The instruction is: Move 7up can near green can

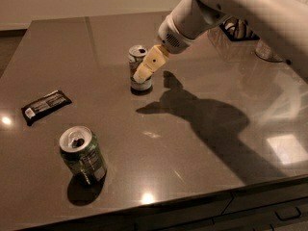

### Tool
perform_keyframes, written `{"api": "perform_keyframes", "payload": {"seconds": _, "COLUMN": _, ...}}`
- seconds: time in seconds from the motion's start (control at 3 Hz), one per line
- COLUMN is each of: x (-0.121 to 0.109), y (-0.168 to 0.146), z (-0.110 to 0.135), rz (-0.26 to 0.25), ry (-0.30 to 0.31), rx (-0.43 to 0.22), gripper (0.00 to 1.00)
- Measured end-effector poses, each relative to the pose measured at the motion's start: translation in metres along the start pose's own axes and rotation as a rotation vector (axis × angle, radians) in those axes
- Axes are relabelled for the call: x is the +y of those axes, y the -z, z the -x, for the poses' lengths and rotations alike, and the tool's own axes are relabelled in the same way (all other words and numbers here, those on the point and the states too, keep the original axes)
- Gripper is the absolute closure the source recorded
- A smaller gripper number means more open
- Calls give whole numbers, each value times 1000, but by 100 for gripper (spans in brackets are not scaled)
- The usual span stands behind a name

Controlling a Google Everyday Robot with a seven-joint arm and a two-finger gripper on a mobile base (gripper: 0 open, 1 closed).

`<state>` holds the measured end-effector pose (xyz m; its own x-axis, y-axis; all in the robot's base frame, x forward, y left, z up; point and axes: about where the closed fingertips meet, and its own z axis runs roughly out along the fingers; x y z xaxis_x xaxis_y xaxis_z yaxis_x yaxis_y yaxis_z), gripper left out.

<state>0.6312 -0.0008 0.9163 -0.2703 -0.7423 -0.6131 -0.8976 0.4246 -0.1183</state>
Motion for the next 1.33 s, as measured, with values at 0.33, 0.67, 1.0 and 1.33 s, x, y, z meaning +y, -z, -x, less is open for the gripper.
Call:
{"api": "perform_keyframes", "payload": {"seconds": 0.33, "x": 7, "y": -20, "z": 14, "rz": 24, "ry": 12, "rx": -31, "gripper": 0}}
{"api": "perform_keyframes", "payload": {"seconds": 0.67, "x": 11, "y": -32, "z": 22, "rz": 44, "ry": 15, "rx": -39, "gripper": 18}}
{"api": "perform_keyframes", "payload": {"seconds": 1.0, "x": 13, "y": -33, "z": 26, "rz": 62, "ry": 17, "rx": -48, "gripper": 41}}
{"api": "perform_keyframes", "payload": {"seconds": 1.33, "x": 21, "y": -24, "z": 30, "rz": 97, "ry": 34, "rx": -67, "gripper": 64}}
